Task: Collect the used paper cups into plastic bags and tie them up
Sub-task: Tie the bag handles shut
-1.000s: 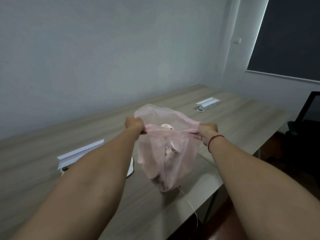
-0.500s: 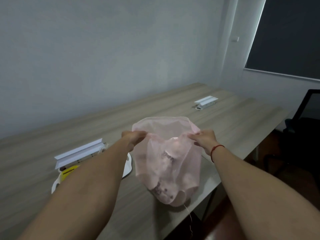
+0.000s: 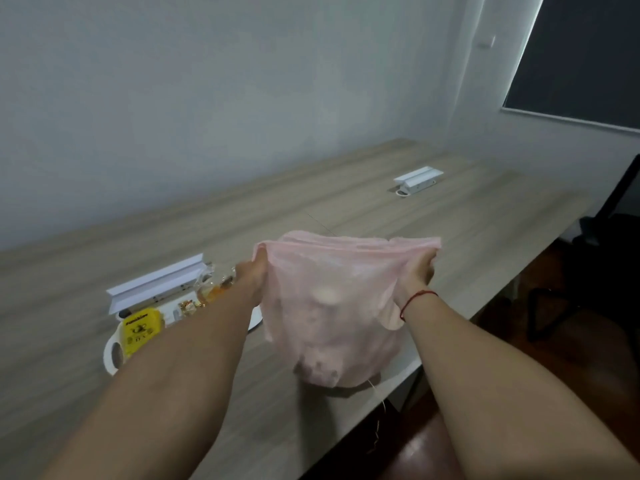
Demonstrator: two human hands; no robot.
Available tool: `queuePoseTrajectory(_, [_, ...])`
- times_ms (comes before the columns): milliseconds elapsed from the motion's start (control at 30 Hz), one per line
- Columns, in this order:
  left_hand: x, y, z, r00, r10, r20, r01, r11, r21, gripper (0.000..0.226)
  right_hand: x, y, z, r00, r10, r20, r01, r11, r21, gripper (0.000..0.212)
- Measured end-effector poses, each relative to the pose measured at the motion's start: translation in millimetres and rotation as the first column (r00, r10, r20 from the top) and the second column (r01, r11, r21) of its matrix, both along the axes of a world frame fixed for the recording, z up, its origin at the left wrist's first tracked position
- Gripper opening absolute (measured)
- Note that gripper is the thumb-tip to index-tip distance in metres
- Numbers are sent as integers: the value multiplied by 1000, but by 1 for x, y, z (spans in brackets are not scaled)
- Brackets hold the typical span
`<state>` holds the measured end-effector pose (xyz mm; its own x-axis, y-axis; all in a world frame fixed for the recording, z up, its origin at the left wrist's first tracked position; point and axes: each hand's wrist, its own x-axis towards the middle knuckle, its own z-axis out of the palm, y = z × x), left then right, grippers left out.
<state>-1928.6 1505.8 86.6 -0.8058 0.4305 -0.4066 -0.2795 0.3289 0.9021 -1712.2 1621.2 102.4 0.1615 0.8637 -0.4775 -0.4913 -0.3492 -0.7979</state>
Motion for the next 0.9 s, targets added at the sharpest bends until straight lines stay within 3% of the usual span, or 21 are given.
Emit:
queuePoseTrajectory(67, [9, 6, -4, 997, 45, 67, -47, 999, 24, 79, -3, -7, 0, 996, 72, -60, -71, 997, 13, 69])
queuePoseTrajectory(133, [17, 11, -5, 988, 117, 96, -124, 990, 62, 77, -5, -11, -5, 989, 146, -21, -145, 988, 54, 87])
queuePoseTrajectory(200, [23, 17, -7, 986, 149, 80, -155, 986, 62, 68, -4, -10, -16, 929, 225, 294, -252, 966, 59, 85])
queuePoseTrajectory(267, [30, 23, -10, 992, 128, 2, -128, 991, 48, 36, -4, -8, -33, 730, 281, 623, -354, 935, -6, 69])
queuePoseTrajectory(300, [32, 22, -10, 990, 131, -43, -130, 991, 36, 19, -5, -9, -37, 678, 287, 676, -377, 926, -16, 61])
queuePoseTrajectory(367, [29, 23, -14, 983, 168, -76, -165, 985, 45, 25, -7, -10, -38, 769, 244, 591, -305, 952, 3, 54])
queuePoseTrajectory(433, [20, 20, -25, 960, 261, -97, -254, 964, 79, 24, -8, -6, -37, 915, 154, 373, -155, 988, -29, 56])
queuePoseTrajectory(500, [16, 17, -32, 946, 320, -55, -311, 941, 136, 28, -8, 0, -38, 976, 82, 202, -61, 992, -110, 58])
queuePoseTrajectory(600, [32, 6, -40, 940, 330, 88, -339, 930, 141, 102, -14, -1, -38, 995, 33, 90, -19, 988, -150, 57])
queuePoseTrajectory(667, [44, 8, -48, 962, 263, 78, -272, 949, 158, 121, -22, -1, -39, 997, -14, 71, 24, 990, -137, 70])
queuePoseTrajectory(767, [67, 13, -55, 997, 70, 40, -74, 991, 111, 97, -35, -7, -40, 998, 52, 41, -48, 994, -94, 96])
queuePoseTrajectory(900, [86, 27, -58, 994, -96, -47, 95, 995, -20, 94, -40, -8, -47, 985, 129, 116, -127, 992, -28, 82])
